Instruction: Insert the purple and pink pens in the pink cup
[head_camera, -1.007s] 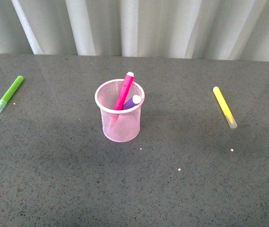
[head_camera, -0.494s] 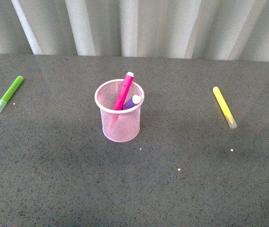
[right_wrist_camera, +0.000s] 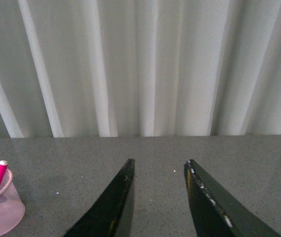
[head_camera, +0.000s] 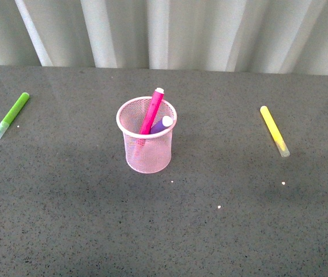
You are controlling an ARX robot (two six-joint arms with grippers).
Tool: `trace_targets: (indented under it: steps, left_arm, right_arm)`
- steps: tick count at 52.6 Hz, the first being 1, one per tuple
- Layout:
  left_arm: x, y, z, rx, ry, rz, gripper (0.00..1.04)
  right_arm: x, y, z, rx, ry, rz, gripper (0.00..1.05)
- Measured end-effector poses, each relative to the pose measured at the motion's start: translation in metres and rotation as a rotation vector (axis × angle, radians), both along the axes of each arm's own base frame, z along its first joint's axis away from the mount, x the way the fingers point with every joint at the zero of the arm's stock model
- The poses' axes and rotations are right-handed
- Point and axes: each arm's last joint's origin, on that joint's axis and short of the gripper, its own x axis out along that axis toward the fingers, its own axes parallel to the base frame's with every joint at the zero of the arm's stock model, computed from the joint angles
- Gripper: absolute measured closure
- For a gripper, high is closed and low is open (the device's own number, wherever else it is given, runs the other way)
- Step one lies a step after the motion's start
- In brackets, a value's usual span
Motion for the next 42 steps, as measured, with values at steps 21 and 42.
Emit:
trace_targets:
  steps: [21,42]
  left_arm:
    - [0.0,0.0,0.0,0.0,0.0,0.0,0.07]
    - [0.0,0.0,0.0,0.0,0.0,0.0,0.07]
  right_arm:
    - [0.0,0.0,0.0,0.001,0.0,0.0,0.07]
    - [0.0,0.0,0.0,0.001,0.0,0.0,0.07]
